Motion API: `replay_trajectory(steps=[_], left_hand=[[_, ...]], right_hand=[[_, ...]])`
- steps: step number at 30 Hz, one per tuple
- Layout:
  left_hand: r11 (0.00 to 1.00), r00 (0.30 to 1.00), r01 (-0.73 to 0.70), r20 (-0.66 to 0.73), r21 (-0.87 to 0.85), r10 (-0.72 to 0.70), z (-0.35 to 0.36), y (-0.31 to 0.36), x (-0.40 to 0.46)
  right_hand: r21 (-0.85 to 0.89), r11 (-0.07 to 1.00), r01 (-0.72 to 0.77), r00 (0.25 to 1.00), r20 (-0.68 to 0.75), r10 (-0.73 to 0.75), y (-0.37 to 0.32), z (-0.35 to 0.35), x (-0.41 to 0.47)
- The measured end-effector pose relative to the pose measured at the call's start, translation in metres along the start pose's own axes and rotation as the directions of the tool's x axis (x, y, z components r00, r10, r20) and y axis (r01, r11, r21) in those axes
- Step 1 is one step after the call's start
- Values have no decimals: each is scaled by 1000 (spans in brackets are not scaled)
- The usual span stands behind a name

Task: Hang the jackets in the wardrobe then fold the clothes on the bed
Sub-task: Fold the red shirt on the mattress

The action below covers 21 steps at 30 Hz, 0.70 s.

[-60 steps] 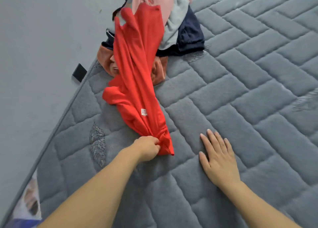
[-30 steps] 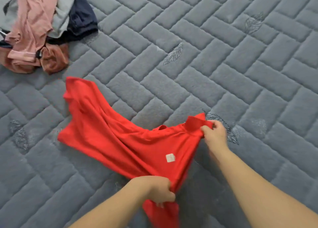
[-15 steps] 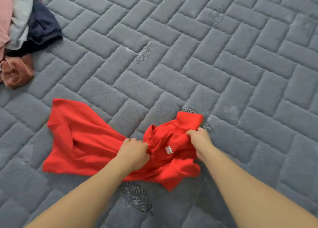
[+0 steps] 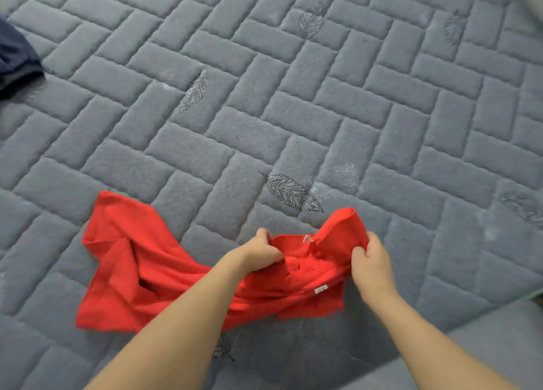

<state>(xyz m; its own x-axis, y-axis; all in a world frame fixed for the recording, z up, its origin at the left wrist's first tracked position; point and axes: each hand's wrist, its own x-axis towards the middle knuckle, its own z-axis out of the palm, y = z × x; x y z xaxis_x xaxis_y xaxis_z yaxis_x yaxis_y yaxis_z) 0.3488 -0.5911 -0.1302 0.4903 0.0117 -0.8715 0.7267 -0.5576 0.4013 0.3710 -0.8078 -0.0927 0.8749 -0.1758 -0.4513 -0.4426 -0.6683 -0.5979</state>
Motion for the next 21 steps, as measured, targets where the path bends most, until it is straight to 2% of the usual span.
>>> replay_trajectory(steps=[2,5,8,9,10,12,13,14,15,17,18,20,21], left_hand=[[1000,997,28,69,8,-28,19,1,1],[986,973,165,171,-30,-158,35,-3,-7],[991,984,127,126,-27,-123,38,-5,-18],[990,991,102,102,-99,-92,38,-2,-26],[964,995,78,74,-254,-62,37,1,-35],[796,997,-12,-64,-605,-34,25,10,-59],[697,979,-98,-195,-710,-61,12,15,-75],[603,936,-215,-338,-768,-96,-5,19,-92],[538,863,-355,-490,-765,-126,-24,25,-109],[486,644,-608,-748,-627,-160,-68,48,-141],[447,564,-696,-813,-562,-144,-90,66,-149],[381,499,-800,-866,-463,-4,-127,111,-149],[407,492,-814,-864,-414,106,-142,133,-139]], right_hand=[[54,998,-28,999,-42,30,-3,-3,2],[48,997,58,997,-59,-55,-15,-9,-5],[-11,977,211,975,-66,-211,-28,-20,-15],[-30,968,247,967,-63,-249,-32,-25,-19],[-41,961,275,959,-61,-277,-36,-30,-20],[-46,958,283,957,-59,-285,-44,-44,-21],[-54,959,278,958,-54,-281,-49,-54,-20],[-74,957,279,958,-42,-283,-55,-64,-18],[-104,953,284,957,-23,-288,-63,-74,-14],[-178,935,306,951,14,-309,-85,-88,5],[-210,921,329,943,23,-332,-104,-92,19],[-250,895,369,925,2,-380,-154,-90,54],[-233,895,379,916,-41,-399,-181,-85,74]])
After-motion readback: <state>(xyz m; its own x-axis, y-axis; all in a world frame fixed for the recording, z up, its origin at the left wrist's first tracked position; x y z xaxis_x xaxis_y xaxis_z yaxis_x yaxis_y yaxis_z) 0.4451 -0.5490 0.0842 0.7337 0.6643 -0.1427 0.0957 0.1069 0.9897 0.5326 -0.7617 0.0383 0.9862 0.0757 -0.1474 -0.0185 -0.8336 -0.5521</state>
